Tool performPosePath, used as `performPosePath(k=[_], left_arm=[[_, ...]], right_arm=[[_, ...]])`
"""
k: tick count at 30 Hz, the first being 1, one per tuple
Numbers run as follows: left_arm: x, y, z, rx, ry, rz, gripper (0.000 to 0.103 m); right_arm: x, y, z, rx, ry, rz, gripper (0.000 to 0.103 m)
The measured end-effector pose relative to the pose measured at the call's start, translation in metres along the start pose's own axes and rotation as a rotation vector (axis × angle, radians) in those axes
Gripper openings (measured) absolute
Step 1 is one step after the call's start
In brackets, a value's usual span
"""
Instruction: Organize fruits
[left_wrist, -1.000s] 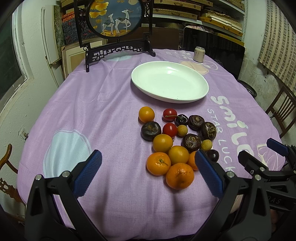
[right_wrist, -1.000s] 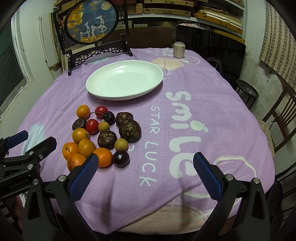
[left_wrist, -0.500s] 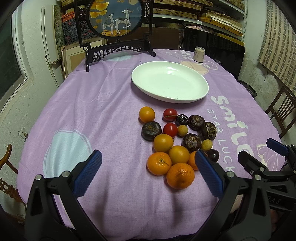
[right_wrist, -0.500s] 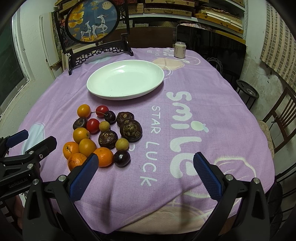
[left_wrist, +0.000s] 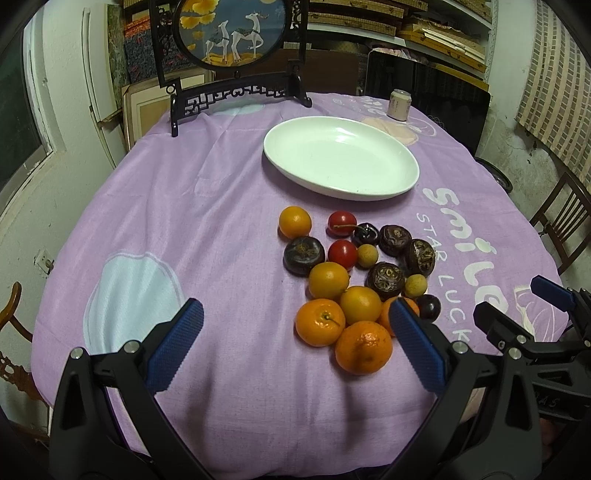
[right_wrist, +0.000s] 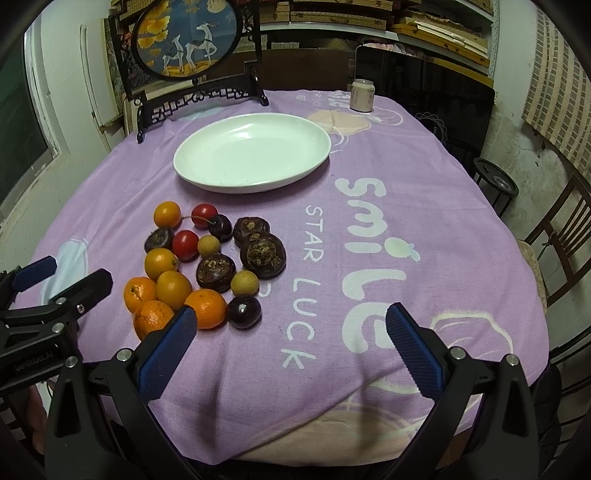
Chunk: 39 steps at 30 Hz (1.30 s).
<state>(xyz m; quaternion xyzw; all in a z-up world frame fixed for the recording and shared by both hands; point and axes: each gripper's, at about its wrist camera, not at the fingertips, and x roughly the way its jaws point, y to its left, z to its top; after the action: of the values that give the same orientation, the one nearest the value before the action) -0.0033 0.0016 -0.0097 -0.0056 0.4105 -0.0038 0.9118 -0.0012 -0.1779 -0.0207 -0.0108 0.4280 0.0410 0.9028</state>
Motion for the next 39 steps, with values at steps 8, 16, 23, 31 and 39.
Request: performPosePath(k=[8,16,23,31,39], left_arm=[[0.012,0.031,-0.014,-0.012,0.040,0.055,0.101],[0.016,0.039,-0.042,-0.013,0.128,-0.093,0.101],[0.023,-0.003,-0.050,0.078,0.182,-0.190,0.101],[0.035,-0.033,-0.046,0.092,0.215,-0.208,0.090],[0.053,-0.044,-0.035,0.069,0.205,-0.132,0.059]], right_arm=[[0.028,-0.006,-0.013,-0.095,0.018,0.087,0.091],[0.051,0.018,-0.018,-0.189,0.072,0.220,0.045],[0.068,0.010,-0.008,-0.166,0.071,0.254,0.032],[0.040,-0.026,-0.030,-0.110,0.059,0.255,0.032],[0.033,-0.041,-0.040,-0.085,0.058,0.300,0.032]])
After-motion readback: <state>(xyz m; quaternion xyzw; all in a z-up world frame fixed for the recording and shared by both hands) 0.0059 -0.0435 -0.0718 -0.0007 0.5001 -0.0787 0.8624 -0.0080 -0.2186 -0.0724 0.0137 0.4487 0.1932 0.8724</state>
